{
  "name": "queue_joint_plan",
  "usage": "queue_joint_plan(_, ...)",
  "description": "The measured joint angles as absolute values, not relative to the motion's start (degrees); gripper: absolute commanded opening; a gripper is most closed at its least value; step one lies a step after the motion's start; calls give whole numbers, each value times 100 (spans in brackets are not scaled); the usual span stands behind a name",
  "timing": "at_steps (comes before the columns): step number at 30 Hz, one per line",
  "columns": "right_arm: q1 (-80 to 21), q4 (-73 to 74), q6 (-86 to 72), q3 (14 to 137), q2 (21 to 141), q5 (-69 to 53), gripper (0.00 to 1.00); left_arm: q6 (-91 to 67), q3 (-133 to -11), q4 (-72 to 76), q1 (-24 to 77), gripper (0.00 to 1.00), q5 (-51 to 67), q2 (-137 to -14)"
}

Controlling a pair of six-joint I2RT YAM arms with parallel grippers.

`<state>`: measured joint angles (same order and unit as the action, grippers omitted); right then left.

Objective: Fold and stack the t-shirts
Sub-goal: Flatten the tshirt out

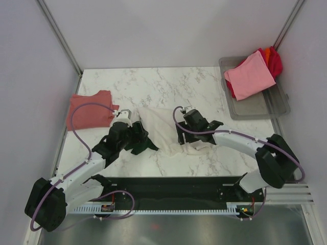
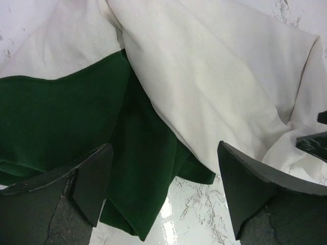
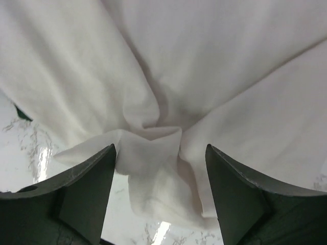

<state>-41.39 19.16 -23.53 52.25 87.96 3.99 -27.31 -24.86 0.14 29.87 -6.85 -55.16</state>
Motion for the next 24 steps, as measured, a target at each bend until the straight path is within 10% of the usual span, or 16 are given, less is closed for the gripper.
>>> queue_joint_plan(24, -5004, 1529, -2904, 3522, 6928, -132, 59, -2711, -2491, 16, 2987, 90, -471, -5516)
